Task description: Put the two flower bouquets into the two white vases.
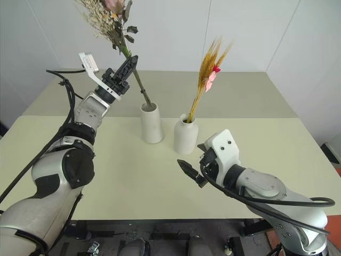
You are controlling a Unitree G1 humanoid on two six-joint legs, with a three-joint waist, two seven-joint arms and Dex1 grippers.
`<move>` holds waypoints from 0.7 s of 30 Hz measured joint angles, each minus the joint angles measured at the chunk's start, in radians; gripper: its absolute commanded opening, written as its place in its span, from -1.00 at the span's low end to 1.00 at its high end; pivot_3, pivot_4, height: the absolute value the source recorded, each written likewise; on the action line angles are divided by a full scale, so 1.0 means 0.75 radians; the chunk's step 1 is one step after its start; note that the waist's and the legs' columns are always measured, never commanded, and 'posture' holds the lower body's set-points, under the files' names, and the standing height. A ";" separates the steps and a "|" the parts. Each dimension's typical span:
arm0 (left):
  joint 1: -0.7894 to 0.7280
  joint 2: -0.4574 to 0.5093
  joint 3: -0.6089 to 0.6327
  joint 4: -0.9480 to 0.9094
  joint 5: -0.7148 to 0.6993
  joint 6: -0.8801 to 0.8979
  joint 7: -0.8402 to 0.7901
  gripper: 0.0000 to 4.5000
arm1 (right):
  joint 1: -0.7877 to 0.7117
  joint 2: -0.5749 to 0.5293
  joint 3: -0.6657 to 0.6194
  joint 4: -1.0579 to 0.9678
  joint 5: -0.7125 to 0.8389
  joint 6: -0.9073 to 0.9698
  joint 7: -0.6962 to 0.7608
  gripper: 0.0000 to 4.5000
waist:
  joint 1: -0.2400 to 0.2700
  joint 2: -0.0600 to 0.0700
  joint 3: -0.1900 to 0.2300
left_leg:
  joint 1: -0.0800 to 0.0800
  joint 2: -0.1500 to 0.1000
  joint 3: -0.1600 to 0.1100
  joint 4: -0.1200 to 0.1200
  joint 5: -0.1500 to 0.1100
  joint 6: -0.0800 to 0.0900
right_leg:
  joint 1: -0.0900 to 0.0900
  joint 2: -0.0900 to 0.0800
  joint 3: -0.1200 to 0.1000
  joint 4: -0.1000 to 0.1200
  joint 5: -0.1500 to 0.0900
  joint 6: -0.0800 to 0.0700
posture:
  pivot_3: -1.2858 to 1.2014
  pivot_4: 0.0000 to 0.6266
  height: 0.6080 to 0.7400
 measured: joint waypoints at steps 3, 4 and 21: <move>0.000 0.000 -0.050 0.000 0.050 -0.028 -0.023 -0.94 | 0.000 0.007 0.000 0.000 -0.002 -0.002 0.001 1.00 | 0.004 0.000 0.000 | 0.000 0.000 0.000 0.000 0.000 0.000 | 0.000 0.000 0.000 0.000 0.000 0.000 | 0.03 -0.52 1.00; 0.000 0.000 -0.067 0.000 0.066 -0.041 -0.032 -0.94 | 0.000 0.007 0.000 0.000 -0.003 -0.002 0.003 1.00 | 0.004 0.000 0.000 | -0.001 0.000 0.000 0.000 0.000 0.000 | 0.000 0.000 0.000 0.000 0.000 0.000 | 0.03 -0.52 1.00; 0.124 -0.064 -0.230 -0.001 0.257 -0.338 -0.168 -0.23 | -0.006 -0.007 0.000 0.003 -0.086 -0.044 0.060 1.00 | 0.006 0.000 0.000 | 0.000 0.000 0.000 0.001 0.000 0.000 | 0.000 0.000 0.000 0.000 0.000 0.000 | 0.03 -0.52 1.00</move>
